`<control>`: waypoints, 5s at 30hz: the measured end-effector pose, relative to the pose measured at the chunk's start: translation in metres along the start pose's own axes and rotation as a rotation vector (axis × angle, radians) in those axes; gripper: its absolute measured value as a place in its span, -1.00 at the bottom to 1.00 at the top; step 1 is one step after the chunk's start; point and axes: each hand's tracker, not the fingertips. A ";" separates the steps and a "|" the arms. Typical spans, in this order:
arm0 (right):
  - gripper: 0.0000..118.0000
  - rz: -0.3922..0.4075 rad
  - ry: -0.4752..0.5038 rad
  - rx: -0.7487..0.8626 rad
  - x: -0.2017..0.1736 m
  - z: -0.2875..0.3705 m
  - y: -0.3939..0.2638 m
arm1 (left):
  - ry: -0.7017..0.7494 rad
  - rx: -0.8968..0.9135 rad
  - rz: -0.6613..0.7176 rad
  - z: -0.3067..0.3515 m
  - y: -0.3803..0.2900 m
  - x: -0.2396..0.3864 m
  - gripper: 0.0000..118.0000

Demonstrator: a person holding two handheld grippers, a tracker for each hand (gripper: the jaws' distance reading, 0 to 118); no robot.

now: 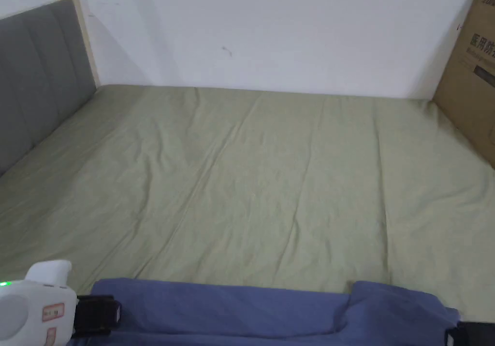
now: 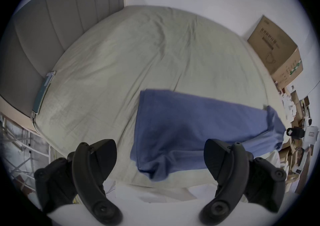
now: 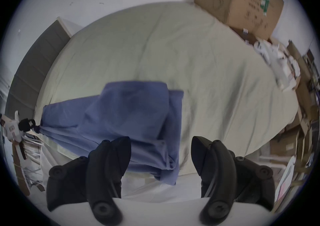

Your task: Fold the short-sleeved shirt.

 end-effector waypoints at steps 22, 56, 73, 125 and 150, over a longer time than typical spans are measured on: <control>-1.00 0.142 0.205 0.022 -0.152 -0.039 -0.020 | -0.270 0.013 0.394 -0.003 -0.044 -0.054 0.95; -1.00 -0.092 0.158 0.007 -0.086 -0.049 -0.041 | -0.600 -0.089 -0.272 -0.034 0.002 0.241 -0.87; -1.00 -0.117 0.075 0.026 -0.067 -0.051 -0.056 | -0.451 -0.157 -0.130 -0.085 -0.008 0.234 -0.94; -1.00 0.016 0.075 0.003 -0.129 -0.045 -0.023 | -0.692 -0.233 0.378 -0.094 -0.028 0.011 -0.76; -1.00 -0.103 0.084 0.000 -0.079 -0.049 -0.036 | -0.702 -0.191 -0.167 -0.014 0.017 0.254 -0.76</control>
